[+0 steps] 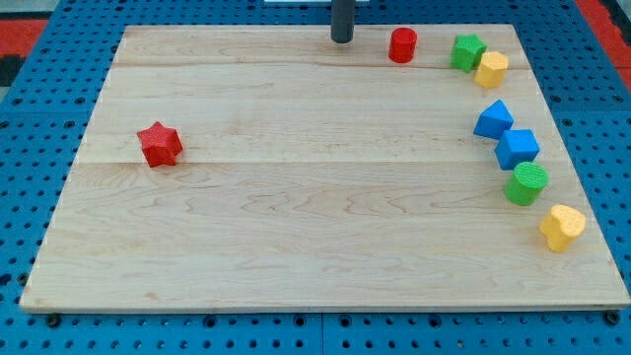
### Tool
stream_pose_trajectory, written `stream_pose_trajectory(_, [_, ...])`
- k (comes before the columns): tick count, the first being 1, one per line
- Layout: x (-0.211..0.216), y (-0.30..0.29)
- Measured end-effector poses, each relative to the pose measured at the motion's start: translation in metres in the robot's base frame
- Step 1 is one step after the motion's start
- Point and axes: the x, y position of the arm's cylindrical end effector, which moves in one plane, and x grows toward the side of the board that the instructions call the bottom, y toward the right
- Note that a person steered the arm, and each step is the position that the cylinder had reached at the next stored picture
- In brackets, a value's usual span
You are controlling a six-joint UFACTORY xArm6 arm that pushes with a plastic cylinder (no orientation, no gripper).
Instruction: Place the red circle diagonal to the blue triangle
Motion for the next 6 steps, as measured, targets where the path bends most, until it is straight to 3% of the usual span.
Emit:
stream_pose_trajectory(2, [-0.003,-0.012])
stream_pose_trajectory(4, [-0.022,0.062])
stream_pose_trajectory(6, [0.027,0.042])
